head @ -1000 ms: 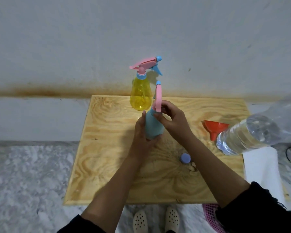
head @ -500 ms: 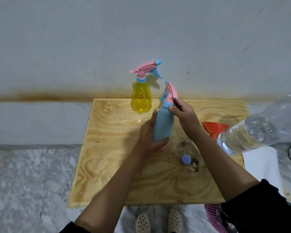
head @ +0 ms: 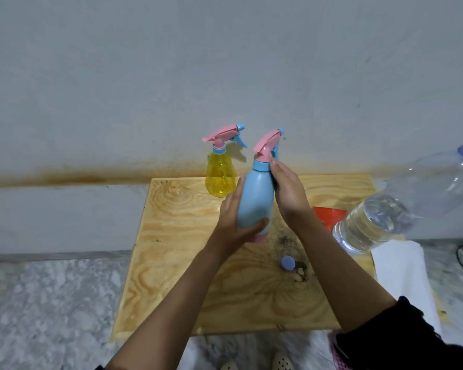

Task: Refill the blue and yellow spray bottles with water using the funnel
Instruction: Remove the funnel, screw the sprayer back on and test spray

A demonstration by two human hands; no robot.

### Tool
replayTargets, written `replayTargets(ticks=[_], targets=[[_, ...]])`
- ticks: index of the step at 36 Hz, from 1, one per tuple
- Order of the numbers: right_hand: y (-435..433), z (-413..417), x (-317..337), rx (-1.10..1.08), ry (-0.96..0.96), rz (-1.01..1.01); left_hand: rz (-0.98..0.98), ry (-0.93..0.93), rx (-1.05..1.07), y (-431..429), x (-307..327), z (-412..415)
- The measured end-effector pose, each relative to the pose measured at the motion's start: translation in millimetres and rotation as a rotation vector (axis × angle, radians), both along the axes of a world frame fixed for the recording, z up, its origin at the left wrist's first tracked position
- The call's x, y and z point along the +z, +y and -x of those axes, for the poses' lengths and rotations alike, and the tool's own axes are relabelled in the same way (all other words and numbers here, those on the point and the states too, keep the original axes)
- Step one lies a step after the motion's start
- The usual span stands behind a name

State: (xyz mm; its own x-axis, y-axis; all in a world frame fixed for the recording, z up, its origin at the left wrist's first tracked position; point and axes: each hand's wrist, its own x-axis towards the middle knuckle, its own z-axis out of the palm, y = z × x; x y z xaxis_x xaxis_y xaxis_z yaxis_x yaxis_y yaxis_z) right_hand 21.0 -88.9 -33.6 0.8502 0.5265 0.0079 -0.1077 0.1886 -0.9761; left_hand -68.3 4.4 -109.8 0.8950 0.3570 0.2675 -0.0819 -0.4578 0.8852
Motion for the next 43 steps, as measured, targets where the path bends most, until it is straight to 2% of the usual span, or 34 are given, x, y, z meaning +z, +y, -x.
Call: replayTargets(ticks=[4, 7, 12, 18, 21, 25, 30, 34, 38, 43], targets=[[1.3, 7.0, 7.6, -0.058, 0.009, 0.028, 0.087, 0.006, 0.007, -1.4, 5.8, 0.9], [3.6, 11.9, 9.7, -0.121, 0.099, -0.028, 0.16, 0.002, 0.007, -4.3, 11.0, 0.3], [-0.2, 16.5, 11.7, -0.027, 0.031, -0.006, 0.221, 0.007, 0.011, -5.3, 12.2, 2.2], [-4.4, 18.2, 12.2, -0.113, 0.079, -0.105, 0.176, 0.01, 0.004, -4.3, 15.4, 3.1], [-5.9, 17.3, 12.6, -0.065, 0.122, -0.165, 0.213, -0.009, 0.012, -5.7, 18.7, 3.1], [-7.4, 17.2, 18.5, -0.006, 0.052, -0.081, 0.23, -0.027, 0.012, -8.6, 20.4, 3.2], [-6.3, 16.8, 20.2, -0.109, 0.07, -0.076, 0.227, -0.015, 0.002, -8.3, 22.0, 3.1], [-8.3, 17.1, 23.1, -0.019, 0.0, 0.011, 0.19, -0.007, -0.008, -6.9, 24.1, 3.9], [-5.9, 17.9, 21.5, -0.115, -0.085, 0.064, 0.121, 0.022, 0.001, -6.6, 23.8, 4.1], [-8.0, 17.3, 23.1, -0.089, -0.017, 0.017, 0.157, 0.006, 0.034, -6.4, 23.4, 5.6]])
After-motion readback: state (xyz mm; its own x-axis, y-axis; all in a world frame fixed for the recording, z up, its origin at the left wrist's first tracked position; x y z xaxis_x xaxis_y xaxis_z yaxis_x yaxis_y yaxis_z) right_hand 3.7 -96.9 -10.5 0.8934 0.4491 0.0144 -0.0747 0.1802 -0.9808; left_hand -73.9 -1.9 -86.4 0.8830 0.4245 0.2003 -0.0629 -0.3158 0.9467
